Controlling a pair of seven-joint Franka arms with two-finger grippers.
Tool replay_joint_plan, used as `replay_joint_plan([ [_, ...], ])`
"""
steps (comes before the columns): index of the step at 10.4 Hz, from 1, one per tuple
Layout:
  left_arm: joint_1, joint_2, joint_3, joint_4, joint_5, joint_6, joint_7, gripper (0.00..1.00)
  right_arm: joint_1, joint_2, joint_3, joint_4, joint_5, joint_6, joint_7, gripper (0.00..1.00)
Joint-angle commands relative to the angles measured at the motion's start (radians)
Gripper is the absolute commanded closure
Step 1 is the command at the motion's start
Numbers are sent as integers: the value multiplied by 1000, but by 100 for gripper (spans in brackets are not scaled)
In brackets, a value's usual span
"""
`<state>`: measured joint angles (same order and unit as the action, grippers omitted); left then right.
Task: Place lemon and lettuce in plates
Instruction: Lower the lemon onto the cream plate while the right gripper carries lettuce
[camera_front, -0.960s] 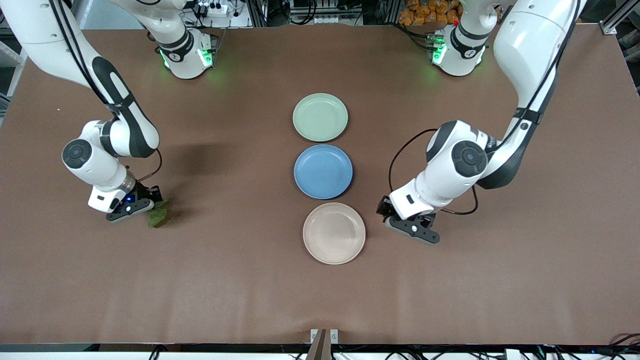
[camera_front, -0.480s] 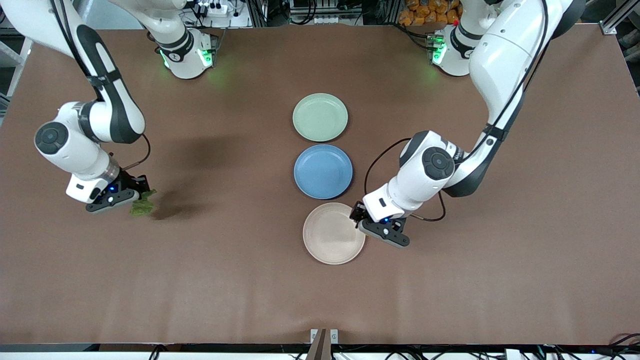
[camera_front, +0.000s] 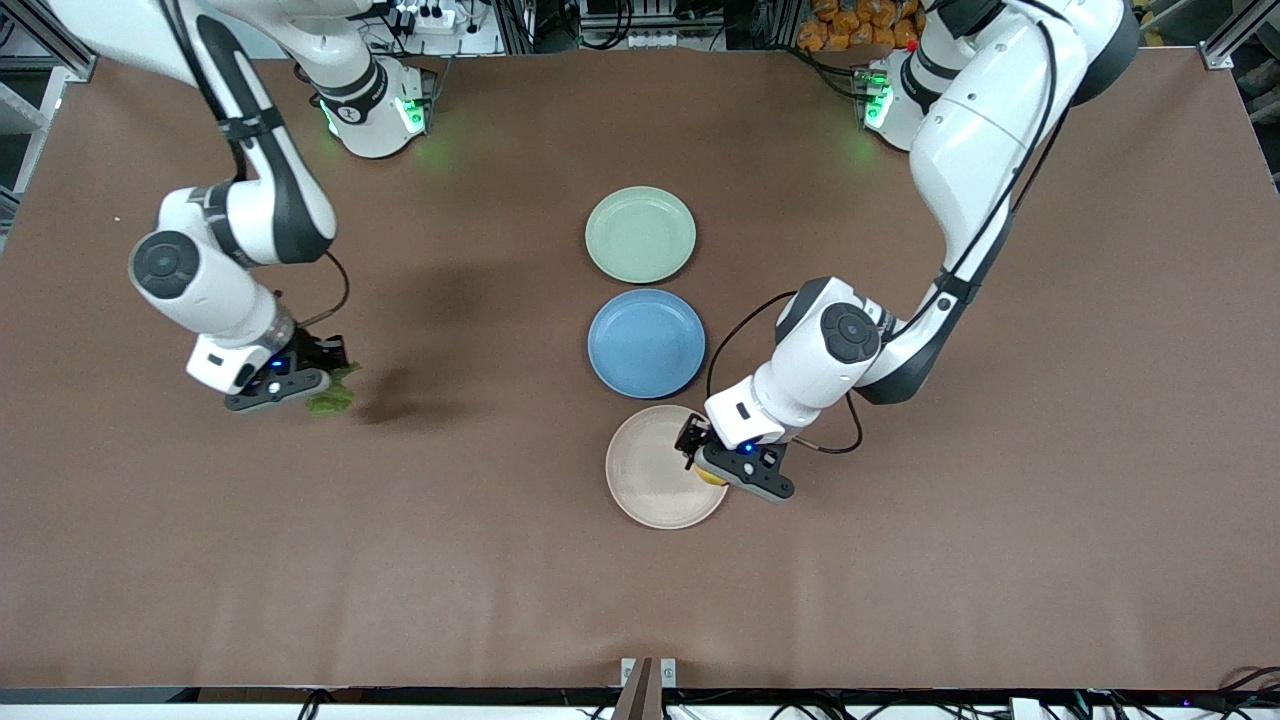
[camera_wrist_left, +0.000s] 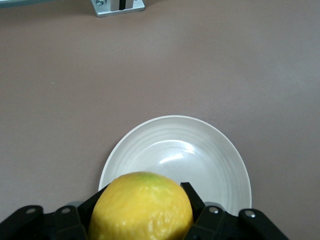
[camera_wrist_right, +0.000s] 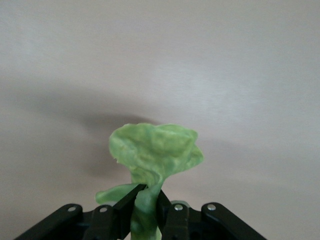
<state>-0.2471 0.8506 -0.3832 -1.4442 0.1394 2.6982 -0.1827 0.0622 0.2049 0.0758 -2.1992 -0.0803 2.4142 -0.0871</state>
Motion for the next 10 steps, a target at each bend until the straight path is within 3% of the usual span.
replay_joint_plan([
  [1,-118,38,107,60,-12,44,-75,65,126,-45,-4,-27,11,-26,209,100],
  [5,-139,93,121,68,-12,127,-78,65,355,-50,-5,22,11,-125,577,100],
  [9,-139,108,122,58,-12,141,-96,64,537,-29,-4,41,20,-126,855,100],
  [10,-141,110,122,58,-14,141,-101,57,597,-27,-5,56,62,-126,929,100],
])
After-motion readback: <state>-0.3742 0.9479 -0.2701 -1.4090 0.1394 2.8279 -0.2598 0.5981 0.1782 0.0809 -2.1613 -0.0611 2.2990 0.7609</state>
